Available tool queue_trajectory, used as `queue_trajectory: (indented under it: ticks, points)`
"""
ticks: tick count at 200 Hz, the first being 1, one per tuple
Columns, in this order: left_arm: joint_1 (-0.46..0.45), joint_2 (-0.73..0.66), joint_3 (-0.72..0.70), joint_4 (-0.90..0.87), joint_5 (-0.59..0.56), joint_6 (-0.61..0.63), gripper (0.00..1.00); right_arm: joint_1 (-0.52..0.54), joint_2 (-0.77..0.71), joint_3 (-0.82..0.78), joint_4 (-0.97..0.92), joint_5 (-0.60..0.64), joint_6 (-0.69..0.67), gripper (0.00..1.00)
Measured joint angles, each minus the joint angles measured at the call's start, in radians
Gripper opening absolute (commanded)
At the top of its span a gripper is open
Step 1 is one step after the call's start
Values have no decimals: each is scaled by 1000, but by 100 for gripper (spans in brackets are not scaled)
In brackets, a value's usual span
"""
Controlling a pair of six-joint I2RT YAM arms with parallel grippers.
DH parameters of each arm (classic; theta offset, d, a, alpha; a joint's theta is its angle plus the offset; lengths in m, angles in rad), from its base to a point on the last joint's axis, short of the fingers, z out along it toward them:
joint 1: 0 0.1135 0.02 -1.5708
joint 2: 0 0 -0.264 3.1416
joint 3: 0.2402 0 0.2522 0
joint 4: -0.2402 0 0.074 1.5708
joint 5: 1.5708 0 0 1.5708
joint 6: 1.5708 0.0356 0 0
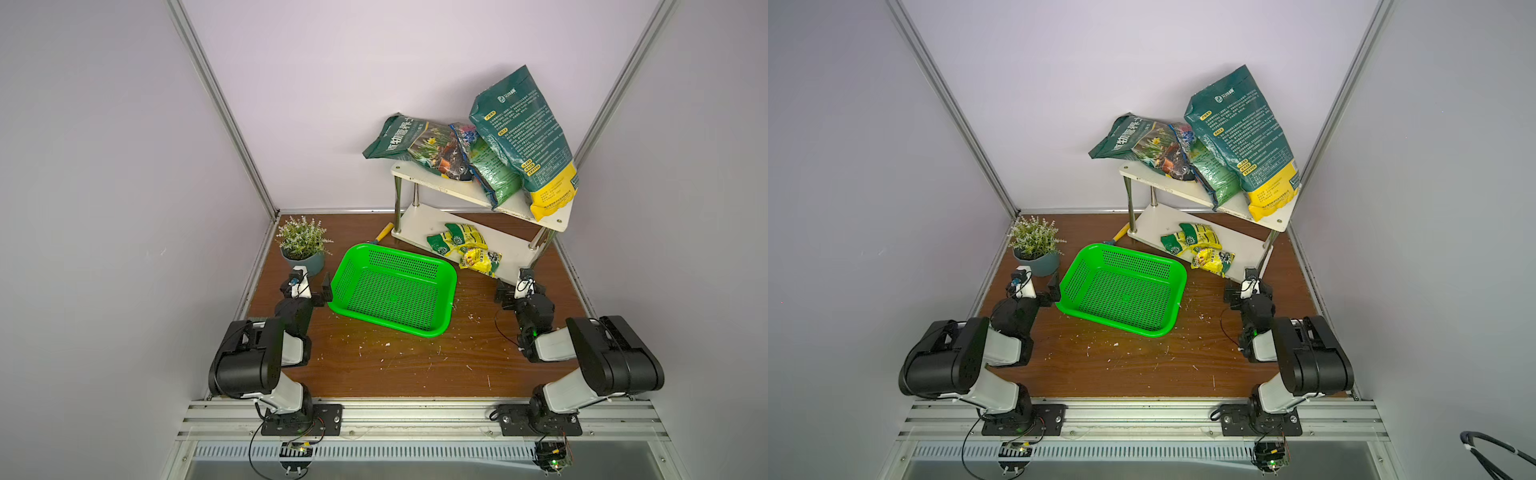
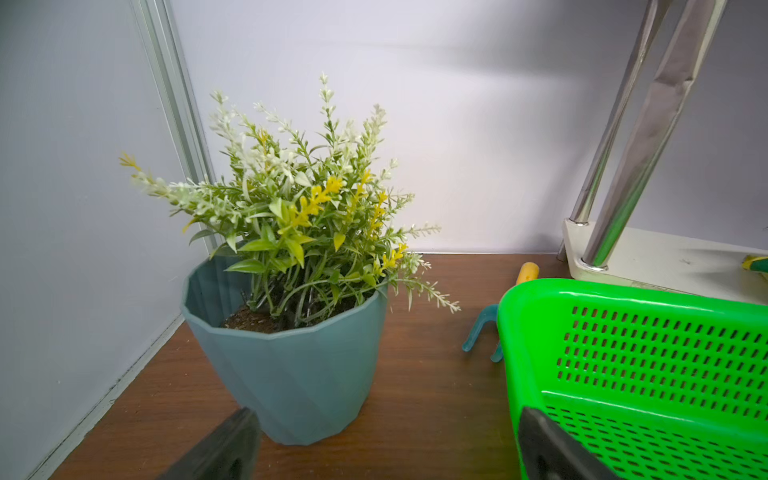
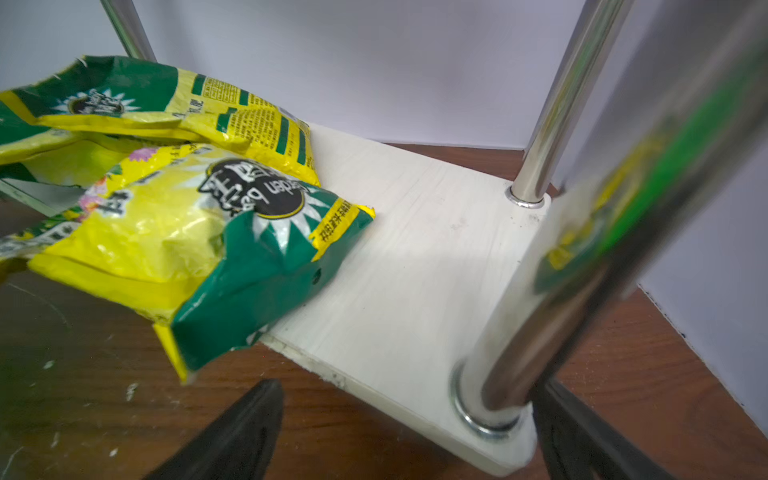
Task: Take down the fertilizer bag from the shelf
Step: Pick up the fertilizer bag from the shelf.
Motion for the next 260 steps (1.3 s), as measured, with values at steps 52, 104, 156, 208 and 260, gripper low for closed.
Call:
queue_trajectory:
  ticks: [52,104,156,208,260]
  points:
    - [-42,0,0,7,-4,38,100,-1,0,0,0,0,1,99]
    - [-43,-1,0,7,-19,38,100,1,-1,-1,2,-1,-4,100]
    - [-44,-7,-5,7,-30,42,100,78,-274,-123,27,0,-56,99]
    - [-47,-13,-19,21,-35,45,100,150,-471,-152,-39,2,-73,99]
    - [-81,-13,-18,25,-60,69,100,542,-658,56,-380,-82,-139,99]
